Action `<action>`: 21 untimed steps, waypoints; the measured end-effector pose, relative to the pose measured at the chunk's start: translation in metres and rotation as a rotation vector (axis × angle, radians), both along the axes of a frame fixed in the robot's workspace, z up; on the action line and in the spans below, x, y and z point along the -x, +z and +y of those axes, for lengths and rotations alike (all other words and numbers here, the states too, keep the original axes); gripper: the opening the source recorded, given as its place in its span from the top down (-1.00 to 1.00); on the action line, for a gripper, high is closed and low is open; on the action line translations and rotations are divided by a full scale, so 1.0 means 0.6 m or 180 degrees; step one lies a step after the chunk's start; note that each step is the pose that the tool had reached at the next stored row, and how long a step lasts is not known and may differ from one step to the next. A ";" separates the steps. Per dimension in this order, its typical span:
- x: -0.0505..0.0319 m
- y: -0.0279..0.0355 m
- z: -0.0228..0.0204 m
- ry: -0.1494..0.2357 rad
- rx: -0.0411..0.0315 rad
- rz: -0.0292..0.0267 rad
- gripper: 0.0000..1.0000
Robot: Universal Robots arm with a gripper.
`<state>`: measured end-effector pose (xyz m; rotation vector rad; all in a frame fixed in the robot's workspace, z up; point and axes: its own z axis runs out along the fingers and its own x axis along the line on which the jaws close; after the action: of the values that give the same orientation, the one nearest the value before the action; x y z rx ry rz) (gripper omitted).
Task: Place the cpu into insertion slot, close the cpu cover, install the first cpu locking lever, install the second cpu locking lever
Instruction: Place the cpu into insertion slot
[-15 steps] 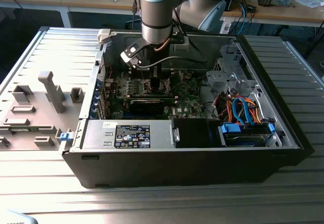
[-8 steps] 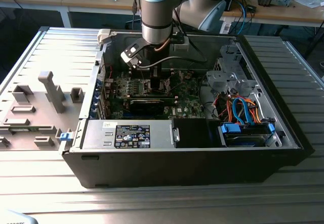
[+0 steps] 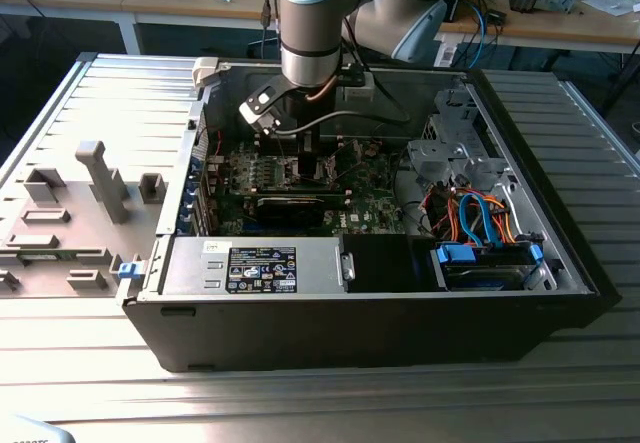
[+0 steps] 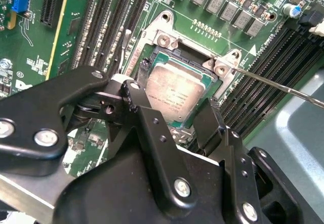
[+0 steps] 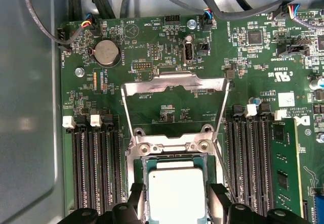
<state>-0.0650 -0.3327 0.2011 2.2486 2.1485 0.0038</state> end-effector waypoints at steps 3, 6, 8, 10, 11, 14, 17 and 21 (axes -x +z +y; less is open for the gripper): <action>0.000 0.000 0.0027 0.0000 -0.0001 0.0000 -0.24; 0.000 0.000 0.0029 0.0000 -0.0001 0.0000 -0.24; 0.000 0.000 0.0030 0.0000 -0.0001 0.0000 -0.24; 0.000 -0.001 0.0030 0.0000 -0.0001 0.0000 -0.24; 0.000 -0.001 0.0031 0.0000 -0.0001 0.0000 -0.24; 0.000 -0.001 0.0031 0.0000 0.0000 0.0000 -0.24; 0.000 -0.002 0.0031 0.0000 -0.0001 0.0000 -0.24; 0.000 0.001 0.0031 0.0000 -0.0001 0.0000 -0.24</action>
<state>-0.0650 -0.3309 0.2020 2.2487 2.1485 0.0040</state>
